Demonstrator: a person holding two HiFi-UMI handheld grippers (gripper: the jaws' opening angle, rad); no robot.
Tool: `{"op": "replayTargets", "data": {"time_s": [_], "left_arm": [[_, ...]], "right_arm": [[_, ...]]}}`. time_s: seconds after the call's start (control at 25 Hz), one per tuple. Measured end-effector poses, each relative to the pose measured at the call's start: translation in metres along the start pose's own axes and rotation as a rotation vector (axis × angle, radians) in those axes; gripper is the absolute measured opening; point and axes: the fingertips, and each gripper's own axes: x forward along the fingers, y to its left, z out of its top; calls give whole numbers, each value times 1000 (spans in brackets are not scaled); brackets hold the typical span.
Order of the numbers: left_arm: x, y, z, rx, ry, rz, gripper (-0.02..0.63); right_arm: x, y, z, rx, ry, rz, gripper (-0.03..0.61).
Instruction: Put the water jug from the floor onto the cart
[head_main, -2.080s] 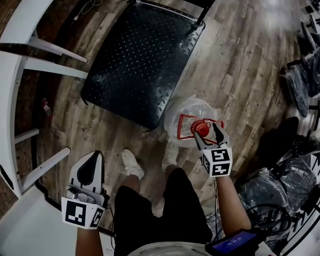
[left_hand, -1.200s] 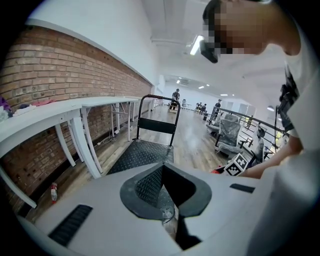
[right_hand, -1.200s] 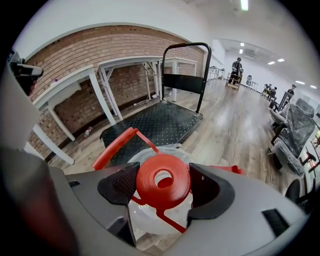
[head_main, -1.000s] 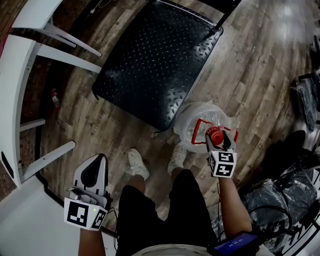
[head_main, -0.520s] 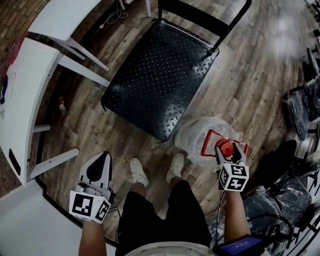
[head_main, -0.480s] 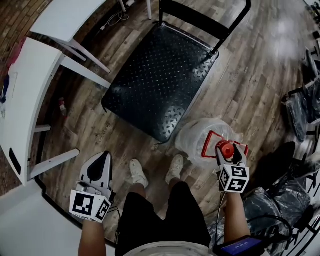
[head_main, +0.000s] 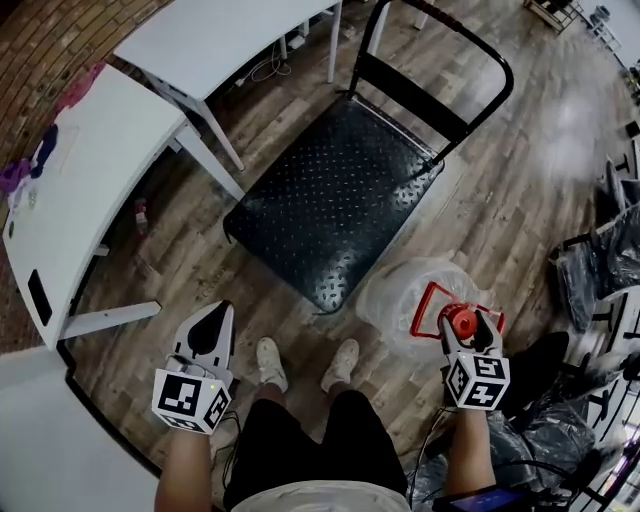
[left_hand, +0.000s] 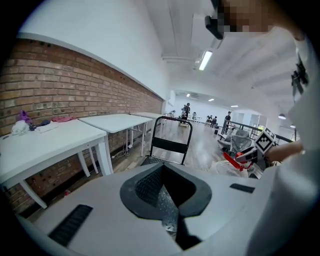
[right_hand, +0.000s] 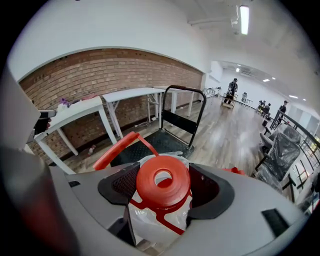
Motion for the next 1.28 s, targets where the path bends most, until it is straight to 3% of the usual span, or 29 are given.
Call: {"op": "replayTargets", "data": {"time_s": [0.56,0.88,1.28], "left_arm": [[-62,76,-27,-97,-1,208,0],[-91,113,-42,-140,0,302,0],[-114,126,-68,-197,16,372,0]], "right_arm": [[73,131,79,-147,-37,243,310],[117,197,85,-235,-23,304,310],[169,246,71,-340,47,336,310]]}}
